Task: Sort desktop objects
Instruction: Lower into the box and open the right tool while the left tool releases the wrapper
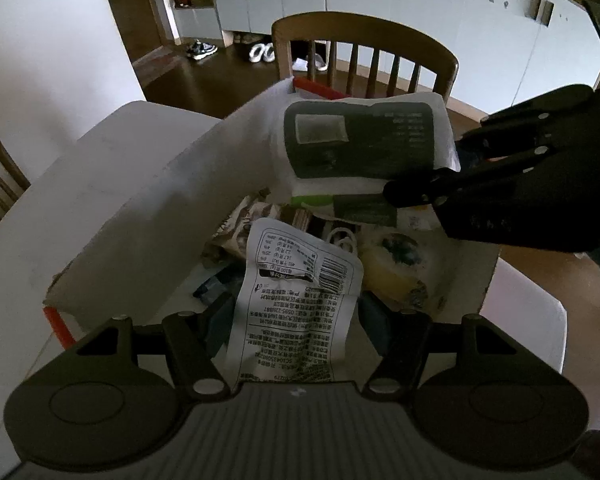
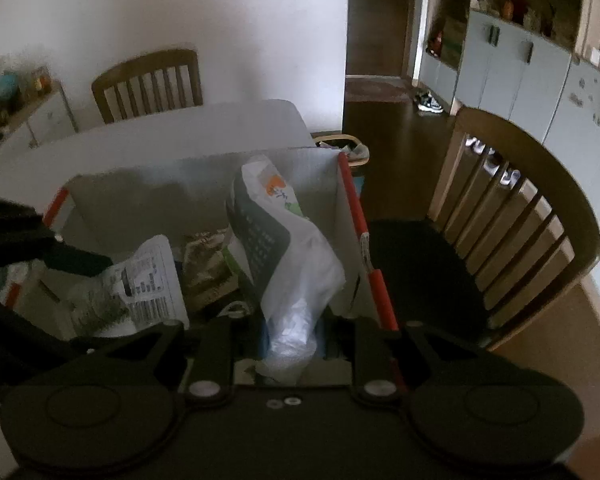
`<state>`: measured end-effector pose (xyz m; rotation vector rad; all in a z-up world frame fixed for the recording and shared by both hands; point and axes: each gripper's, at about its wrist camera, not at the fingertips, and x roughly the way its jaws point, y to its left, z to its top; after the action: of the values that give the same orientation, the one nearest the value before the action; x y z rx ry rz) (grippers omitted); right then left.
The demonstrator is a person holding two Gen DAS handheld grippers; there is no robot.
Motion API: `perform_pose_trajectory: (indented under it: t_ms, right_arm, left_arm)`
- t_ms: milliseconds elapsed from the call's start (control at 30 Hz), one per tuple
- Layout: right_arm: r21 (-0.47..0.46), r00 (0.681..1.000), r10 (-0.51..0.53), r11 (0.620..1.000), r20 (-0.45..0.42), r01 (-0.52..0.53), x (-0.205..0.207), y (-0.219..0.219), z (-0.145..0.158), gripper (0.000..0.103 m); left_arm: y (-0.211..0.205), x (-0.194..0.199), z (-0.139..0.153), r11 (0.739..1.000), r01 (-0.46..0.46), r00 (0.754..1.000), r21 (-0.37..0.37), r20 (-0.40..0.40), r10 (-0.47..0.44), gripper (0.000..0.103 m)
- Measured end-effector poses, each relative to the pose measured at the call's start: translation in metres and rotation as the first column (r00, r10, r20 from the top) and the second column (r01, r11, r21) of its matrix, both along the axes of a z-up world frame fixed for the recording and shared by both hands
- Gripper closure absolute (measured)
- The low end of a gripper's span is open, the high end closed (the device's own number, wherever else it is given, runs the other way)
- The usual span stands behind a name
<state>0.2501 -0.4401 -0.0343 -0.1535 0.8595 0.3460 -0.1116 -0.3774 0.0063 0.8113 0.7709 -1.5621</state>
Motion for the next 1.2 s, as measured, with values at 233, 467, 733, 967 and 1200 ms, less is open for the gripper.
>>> perform_pose_trajectory:
  t_ms: [233, 467, 733, 967, 1200]
  right_arm:
    - [-0.033, 1.0, 0.012, 0.999, -0.011, -0.012, 0.005, 0.006, -0.011, 0.082]
    - [-0.031, 1.0, -0.002, 1.0, -0.02, 0.001, 0.011, 0.006, -0.02, 0.082]
    - [-0.023, 1.0, 0.014, 1.0, -0.024, -0.014, 0.01, 0.005, -0.019, 0.077]
    - [0.004, 0.999, 0.033, 0.999, -0.024, -0.033, 0.006, 0.002, -0.013, 0.066]
    - [0.043, 0.999, 0.046, 0.998, -0.012, -0.046, -0.001, -0.001, -0.004, 0.051]
  left_arm:
    - [-0.01, 0.0, -0.013, 0.999, 0.01, 1.0, 0.038, 0.005, -0.01, 0.036]
    - [-0.018, 0.002, -0.026, 0.998, 0.002, 1.0, 0.062, 0.021, -0.004, 0.036]
    - [-0.022, 0.003, -0.031, 0.996, 0.025, 0.999, 0.08, 0.036, -0.028, 0.036]
    - [-0.024, 0.004, -0.031, 0.995, 0.048, 0.999, 0.089, 0.019, -0.05, 0.035]
    - [-0.016, 0.004, -0.029, 0.995, 0.043, 0.999, 0.087, 0.019, -0.045, 0.027]
